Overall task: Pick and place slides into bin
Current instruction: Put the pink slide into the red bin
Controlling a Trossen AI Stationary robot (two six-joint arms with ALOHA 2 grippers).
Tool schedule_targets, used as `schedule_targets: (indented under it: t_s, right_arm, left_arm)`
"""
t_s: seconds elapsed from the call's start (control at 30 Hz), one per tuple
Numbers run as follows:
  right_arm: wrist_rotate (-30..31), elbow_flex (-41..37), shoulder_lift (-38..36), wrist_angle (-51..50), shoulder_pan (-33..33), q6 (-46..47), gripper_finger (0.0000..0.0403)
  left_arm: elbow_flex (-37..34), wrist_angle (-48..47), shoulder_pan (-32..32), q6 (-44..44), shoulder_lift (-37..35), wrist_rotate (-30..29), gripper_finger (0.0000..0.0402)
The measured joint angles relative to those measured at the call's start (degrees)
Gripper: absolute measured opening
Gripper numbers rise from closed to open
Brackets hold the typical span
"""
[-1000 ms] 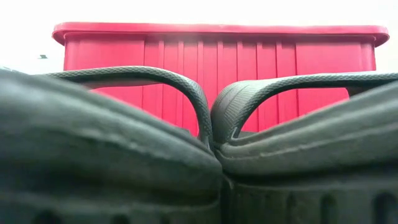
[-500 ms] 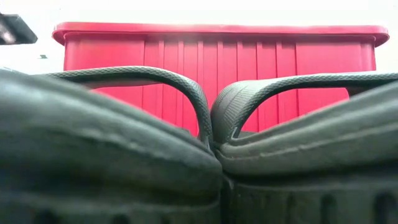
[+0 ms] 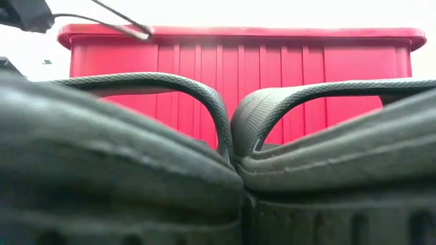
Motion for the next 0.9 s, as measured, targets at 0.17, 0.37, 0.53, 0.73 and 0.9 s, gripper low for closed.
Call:
schedule_targets:
  t_s: [0.17,0.37,0.53,0.73,0.9]
  right_arm:
    - [0.01,0.0,-0.04,0.02,0.02,0.0,0.015]
    - [0.0,0.0,-0.02,0.0,0.02,0.0,0.015]
    - [0.0,0.0,-0.02,0.0,0.0,0.0,0.015]
    - [-0.02,0.0,-0.02,0.0,0.01,-0.02,0.015]
    - [-0.02,0.0,-0.02,0.06,0.0,-0.01,0.015]
  left_arm:
    - [-2.39,7.7,-0.02,-2.5,0.0,3.56,0.014]
    - [-5.67,14.77,0.0,-5.82,0.05,3.83,0.014]
    - [-8.03,18.41,-0.02,-8.9,0.07,4.54,0.014]
    - [-8.59,22.31,0.0,-8.98,0.09,4.15,0.0139]
    - [-8.63,25.54,0.09,-8.23,0.11,4.39,0.0097]
